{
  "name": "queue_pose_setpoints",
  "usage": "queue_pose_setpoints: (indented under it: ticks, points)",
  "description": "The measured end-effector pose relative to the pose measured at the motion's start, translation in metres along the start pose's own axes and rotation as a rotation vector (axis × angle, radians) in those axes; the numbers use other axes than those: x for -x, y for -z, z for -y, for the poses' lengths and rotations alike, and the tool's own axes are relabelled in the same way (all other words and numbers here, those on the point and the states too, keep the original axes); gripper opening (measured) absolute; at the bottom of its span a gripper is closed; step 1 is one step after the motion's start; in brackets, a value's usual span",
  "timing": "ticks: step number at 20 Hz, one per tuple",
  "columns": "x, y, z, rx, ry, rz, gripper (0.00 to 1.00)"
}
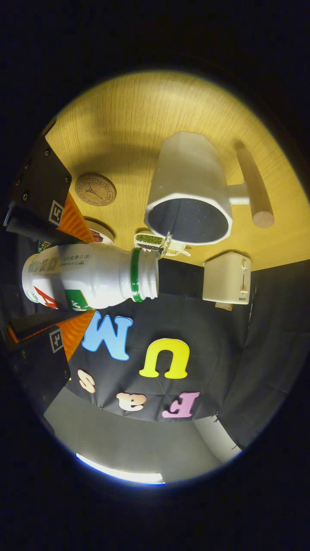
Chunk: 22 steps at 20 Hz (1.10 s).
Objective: Take the bottle from table, then pour the juice into the cup, finally place the bottle on the coaster
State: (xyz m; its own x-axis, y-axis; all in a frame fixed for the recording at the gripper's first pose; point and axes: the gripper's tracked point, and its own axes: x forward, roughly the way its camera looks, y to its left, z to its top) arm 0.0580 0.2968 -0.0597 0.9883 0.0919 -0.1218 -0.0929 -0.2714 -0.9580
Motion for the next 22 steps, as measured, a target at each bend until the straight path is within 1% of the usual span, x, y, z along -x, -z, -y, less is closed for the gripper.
queue_pose_setpoints:
  ticks: [6, 22]
  points:
    - [-0.0006, 0.0002, 0.0060, 0.032, 0.013, -0.002, 0.71]
    - [-0.0009, -0.0011, 0.0062, 0.079, 0.013, 0.001, 0.71]
